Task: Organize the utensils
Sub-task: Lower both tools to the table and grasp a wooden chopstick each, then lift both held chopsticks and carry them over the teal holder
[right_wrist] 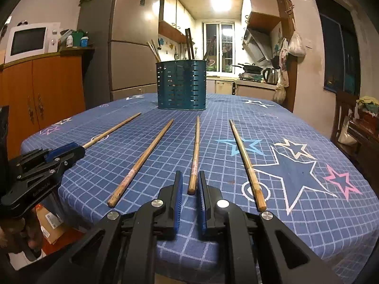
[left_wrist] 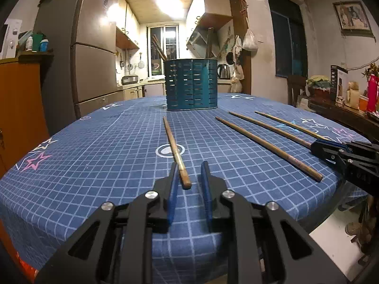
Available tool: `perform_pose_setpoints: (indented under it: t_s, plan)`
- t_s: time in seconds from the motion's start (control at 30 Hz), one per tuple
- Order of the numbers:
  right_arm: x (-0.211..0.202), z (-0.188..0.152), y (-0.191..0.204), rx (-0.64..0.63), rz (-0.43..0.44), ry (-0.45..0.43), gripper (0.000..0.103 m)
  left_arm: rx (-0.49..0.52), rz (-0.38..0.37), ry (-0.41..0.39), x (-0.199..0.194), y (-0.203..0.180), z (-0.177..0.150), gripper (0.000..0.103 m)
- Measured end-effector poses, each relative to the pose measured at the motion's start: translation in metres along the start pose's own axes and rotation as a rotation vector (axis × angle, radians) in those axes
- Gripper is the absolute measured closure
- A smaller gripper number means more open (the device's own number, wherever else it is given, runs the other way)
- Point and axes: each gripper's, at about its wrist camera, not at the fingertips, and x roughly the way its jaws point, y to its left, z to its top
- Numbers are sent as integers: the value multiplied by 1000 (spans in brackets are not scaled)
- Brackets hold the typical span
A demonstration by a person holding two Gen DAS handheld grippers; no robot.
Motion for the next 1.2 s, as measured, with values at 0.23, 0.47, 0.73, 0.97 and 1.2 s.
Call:
perform_pose_setpoints:
  t_s: [0.23,0.47,0.73,0.97,1.2]
  plan:
    - [-2,-3,5,8,-13,-32,96,-23,5,-1,-3,4,0,96]
    - [-24,14,7,-5,-35,-106,96,-13,10,-48,-23,9,15,98]
    - [-60,83,2,-76,-44,-273,96,28,1,-224,-47,22,91,98]
    - [-46,166,-21,-98,11,-280,96,64,-46,-270,-23,35,172,98]
    - [-32,220,-41,-70,53,-245,96,49,-109,-225,-4,41,221,98]
